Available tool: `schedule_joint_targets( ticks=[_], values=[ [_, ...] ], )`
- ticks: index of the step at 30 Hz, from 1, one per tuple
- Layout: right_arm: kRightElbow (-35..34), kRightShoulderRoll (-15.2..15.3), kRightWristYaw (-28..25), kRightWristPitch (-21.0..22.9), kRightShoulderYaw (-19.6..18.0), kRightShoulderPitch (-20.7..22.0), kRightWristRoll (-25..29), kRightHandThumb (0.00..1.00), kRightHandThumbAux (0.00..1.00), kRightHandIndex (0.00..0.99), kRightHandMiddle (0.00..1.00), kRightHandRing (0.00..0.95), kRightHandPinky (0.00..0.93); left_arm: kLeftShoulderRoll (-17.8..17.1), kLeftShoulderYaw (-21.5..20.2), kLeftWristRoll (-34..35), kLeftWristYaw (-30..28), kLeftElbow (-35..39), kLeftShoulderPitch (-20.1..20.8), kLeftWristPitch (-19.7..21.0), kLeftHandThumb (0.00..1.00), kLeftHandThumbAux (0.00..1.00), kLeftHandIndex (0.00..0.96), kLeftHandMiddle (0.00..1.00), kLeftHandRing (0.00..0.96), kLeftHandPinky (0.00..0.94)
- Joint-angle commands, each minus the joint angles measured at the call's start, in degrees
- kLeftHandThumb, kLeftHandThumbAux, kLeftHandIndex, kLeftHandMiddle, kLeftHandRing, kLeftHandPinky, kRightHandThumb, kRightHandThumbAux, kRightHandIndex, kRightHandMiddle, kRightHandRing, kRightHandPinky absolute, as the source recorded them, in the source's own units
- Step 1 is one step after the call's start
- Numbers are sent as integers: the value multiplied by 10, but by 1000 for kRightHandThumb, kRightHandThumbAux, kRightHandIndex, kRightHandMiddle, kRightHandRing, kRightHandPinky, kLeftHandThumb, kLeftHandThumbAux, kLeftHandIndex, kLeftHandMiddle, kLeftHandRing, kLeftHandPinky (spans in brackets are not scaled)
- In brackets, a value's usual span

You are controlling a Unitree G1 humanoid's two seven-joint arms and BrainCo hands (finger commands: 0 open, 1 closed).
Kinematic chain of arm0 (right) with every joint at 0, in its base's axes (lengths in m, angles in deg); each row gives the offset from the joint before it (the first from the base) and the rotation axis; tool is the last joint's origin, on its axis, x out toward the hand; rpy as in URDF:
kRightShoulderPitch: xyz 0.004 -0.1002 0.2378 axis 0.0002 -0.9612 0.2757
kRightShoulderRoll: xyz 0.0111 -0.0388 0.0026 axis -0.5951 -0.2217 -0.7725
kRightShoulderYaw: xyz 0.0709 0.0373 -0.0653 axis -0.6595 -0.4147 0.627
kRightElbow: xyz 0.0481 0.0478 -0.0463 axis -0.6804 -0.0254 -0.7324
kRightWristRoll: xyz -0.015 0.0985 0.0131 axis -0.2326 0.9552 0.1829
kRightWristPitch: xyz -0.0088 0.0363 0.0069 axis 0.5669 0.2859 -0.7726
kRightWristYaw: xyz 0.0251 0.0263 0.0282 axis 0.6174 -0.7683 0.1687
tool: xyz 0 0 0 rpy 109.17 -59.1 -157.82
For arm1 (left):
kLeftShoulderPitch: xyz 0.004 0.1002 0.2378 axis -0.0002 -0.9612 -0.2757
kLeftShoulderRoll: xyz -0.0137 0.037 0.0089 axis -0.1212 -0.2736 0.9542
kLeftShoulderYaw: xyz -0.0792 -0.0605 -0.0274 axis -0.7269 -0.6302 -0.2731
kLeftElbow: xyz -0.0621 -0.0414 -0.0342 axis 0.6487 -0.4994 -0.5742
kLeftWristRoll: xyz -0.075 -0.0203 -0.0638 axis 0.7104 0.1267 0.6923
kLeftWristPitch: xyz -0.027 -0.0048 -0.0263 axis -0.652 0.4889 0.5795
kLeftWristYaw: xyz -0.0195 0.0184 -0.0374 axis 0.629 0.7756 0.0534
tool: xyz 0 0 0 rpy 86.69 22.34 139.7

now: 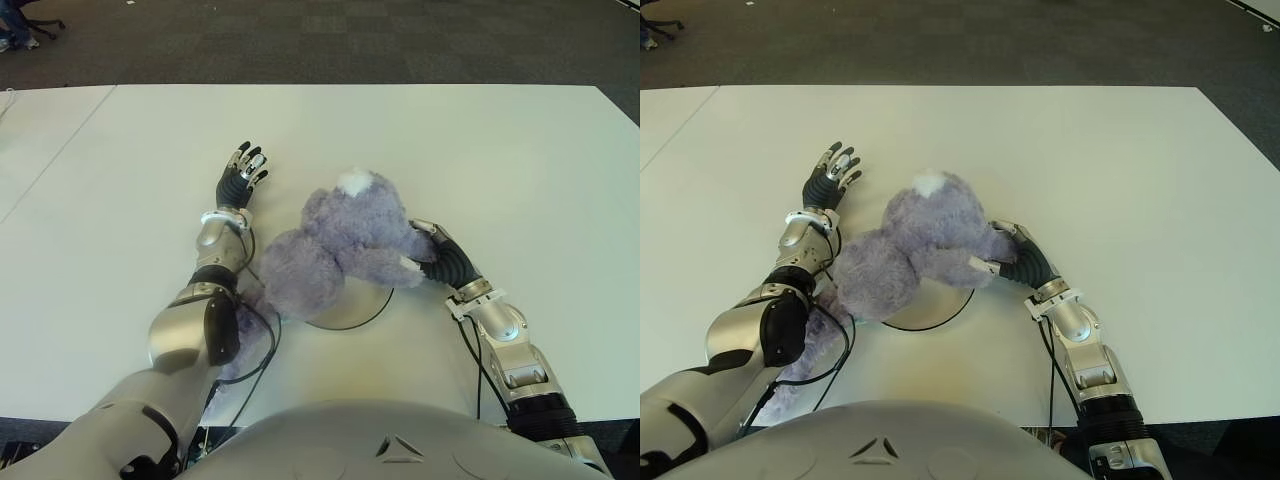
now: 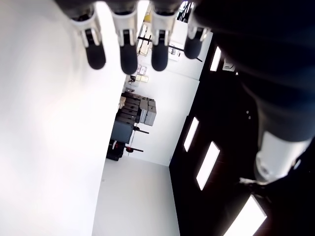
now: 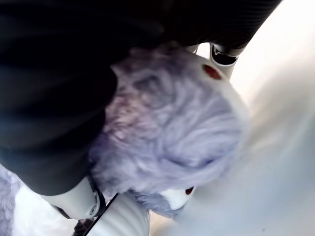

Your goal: Put the doll into the plate.

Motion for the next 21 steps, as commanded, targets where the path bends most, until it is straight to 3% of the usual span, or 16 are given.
schedule_joint_targets(
  ticks=[1,14,20,21],
  values=[
    [80,-6,-9,53,43,-38,-39,370,783,779,872,862,846,39,-7,4,9,-79,-122,78,0,626,81,121,126,151],
    [125,-11,17,29,60,-12,-41,339,774,769,868,864,862,40,-13,9,1,-79,-122,79,0,625,87,126,128,162],
    [157,-11,23,11,70,4,-41,339,774,742,855,850,824,41,-13,9,2,-79,-122,79,0,627,86,132,131,164],
    [162,-11,24,9,71,6,-40,342,780,690,820,819,785,42,-13,9,2,-79,-122,79,0,625,85,136,134,164]
  ],
)
